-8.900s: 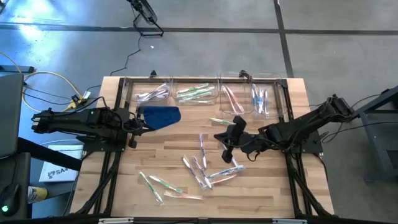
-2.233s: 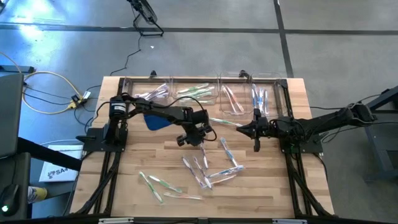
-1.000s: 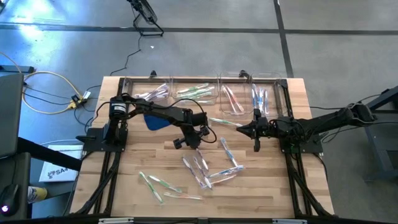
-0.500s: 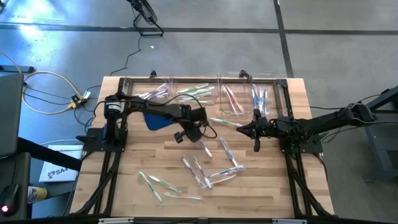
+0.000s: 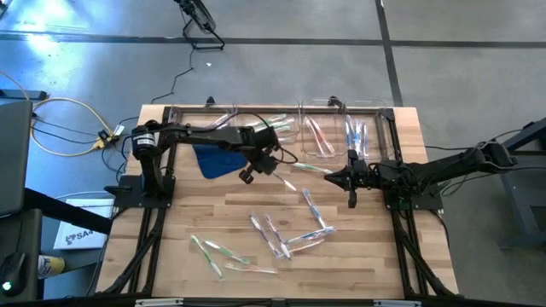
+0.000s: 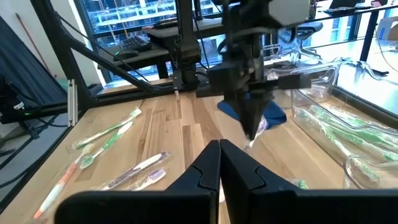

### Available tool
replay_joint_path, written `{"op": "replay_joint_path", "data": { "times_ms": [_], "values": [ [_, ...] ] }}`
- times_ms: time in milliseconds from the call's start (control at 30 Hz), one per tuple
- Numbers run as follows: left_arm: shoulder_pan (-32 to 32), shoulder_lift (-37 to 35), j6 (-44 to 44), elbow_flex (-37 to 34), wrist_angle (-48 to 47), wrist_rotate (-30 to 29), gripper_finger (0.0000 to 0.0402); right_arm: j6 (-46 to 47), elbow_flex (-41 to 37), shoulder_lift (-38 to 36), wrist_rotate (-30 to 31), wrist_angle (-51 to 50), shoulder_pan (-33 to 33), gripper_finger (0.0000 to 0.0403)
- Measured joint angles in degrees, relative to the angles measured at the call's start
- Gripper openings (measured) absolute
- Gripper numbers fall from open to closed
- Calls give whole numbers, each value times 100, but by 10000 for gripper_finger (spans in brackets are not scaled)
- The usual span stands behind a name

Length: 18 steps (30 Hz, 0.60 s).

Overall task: Pick & Place Toothbrushes
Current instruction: Put the violet toothbrush into the left transparent bin

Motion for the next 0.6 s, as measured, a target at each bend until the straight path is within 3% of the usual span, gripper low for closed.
{"op": "replay_joint_path", "data": {
  "times_ms": [200, 600],
  "values": [
    [70, -141, -265, 9, -228, -415, 0, 7, 0, 2, 0, -3, 2, 2],
    [145, -1006, -1073, 7, -1242, -493, 0, -9, 0, 2, 0, -22, 1, 2]
  ]
}}
